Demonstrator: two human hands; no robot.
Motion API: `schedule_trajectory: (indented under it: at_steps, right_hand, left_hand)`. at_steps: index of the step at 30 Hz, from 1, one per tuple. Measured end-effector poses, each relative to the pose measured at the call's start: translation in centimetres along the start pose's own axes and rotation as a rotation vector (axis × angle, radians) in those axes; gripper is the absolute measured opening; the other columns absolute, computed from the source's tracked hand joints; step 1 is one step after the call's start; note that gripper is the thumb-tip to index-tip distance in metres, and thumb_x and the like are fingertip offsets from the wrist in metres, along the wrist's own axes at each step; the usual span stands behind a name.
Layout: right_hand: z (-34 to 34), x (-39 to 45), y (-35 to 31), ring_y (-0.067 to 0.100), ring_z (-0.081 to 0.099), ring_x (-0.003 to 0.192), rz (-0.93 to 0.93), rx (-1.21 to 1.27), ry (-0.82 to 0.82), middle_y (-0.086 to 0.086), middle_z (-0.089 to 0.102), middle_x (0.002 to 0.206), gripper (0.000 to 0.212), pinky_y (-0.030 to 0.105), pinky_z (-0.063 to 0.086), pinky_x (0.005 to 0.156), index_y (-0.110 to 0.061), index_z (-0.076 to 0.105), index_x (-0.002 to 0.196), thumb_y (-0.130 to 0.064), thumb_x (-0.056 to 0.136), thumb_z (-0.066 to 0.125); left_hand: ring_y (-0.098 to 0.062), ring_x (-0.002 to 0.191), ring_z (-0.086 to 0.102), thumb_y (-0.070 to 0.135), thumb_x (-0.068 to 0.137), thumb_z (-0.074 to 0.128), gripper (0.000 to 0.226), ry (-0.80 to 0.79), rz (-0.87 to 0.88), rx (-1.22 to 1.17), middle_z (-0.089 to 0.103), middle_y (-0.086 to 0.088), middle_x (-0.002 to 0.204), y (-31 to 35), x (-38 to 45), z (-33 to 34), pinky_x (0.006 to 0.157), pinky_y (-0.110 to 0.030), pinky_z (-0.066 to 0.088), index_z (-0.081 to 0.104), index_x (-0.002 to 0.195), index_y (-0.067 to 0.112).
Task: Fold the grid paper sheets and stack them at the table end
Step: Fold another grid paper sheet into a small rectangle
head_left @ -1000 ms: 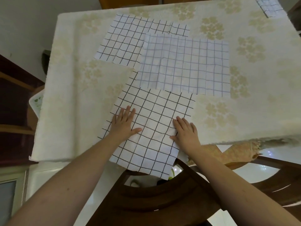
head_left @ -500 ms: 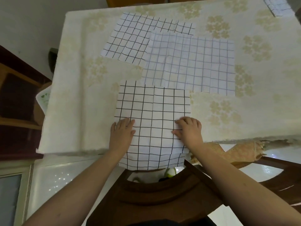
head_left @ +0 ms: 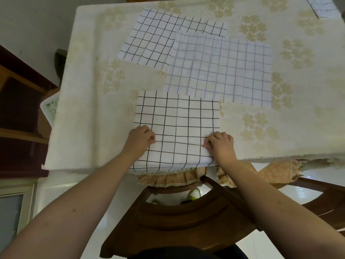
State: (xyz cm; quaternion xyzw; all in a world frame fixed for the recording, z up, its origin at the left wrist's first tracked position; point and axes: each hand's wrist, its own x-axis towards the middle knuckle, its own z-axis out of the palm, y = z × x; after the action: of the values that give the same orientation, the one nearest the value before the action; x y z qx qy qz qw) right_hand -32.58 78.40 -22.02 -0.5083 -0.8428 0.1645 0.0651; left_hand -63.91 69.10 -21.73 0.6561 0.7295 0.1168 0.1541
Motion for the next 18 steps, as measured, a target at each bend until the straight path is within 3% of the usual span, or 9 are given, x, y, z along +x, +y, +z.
schedule_trajectory:
  at_steps: [3,8,12,15,18]
  right_hand:
    - [-0.4,-0.2,0.0,0.029,0.055,0.091,-0.022,0.045,0.038,0.001,0.063,0.088,0.011,0.039,0.034,0.084,-0.017,0.065,0.082,-0.026,0.084,0.071]
    - [-1.5,-0.8,0.1,0.022,0.055,0.088,-0.086,0.139,0.045,-0.006,0.064,0.084,0.013,0.029,0.027,0.083,-0.019,0.062,0.086,-0.031,0.092,0.059]
    - [-1.9,-1.0,-0.1,0.023,0.061,0.087,-0.168,0.076,0.06,-0.004,0.068,0.087,0.038,0.036,0.037,0.083,-0.019,0.07,0.102,-0.045,0.091,0.045]
    - [-1.9,-1.1,0.0,0.024,0.063,0.081,-0.302,-0.016,0.007,-0.005,0.066,0.08,0.039,0.04,0.044,0.08,-0.022,0.074,0.089,-0.052,0.083,0.049]
    - [-2.5,-1.1,0.0,0.026,0.063,0.082,-0.271,-0.003,0.019,-0.003,0.068,0.081,0.02,0.041,0.043,0.077,-0.02,0.074,0.083,-0.04,0.081,0.068]
  left_hand:
    - [-0.021,0.085,0.056,0.017,0.08,0.075,0.008,0.047,0.015,-0.025,0.06,0.001,0.09,0.2,-0.2,-0.5,0.078,-0.032,0.034,0.067,0.083,0.015]
    - [-0.013,0.067,0.053,0.019,0.089,0.067,0.008,0.061,0.054,-0.091,0.06,0.008,0.073,0.6,-0.4,-2.5,0.082,-0.038,0.046,0.062,0.083,0.016]
    - [-0.02,0.065,0.055,0.022,0.091,0.065,0.012,0.057,0.067,-0.026,0.064,0.002,0.071,0.7,-1.0,-3.7,0.09,-0.038,0.04,0.068,0.098,0.014]
    - [-0.025,0.077,0.064,0.018,0.088,0.068,0.024,0.045,0.11,0.001,0.072,-0.004,0.083,0.3,-1.1,-4.5,0.089,-0.035,0.039,0.07,0.111,0.012]
    - [-0.023,0.076,0.069,0.011,0.079,0.077,0.023,0.021,0.226,0.083,0.075,-0.003,0.084,-0.3,-1.1,-5.2,0.079,-0.038,0.047,0.074,0.101,0.012]
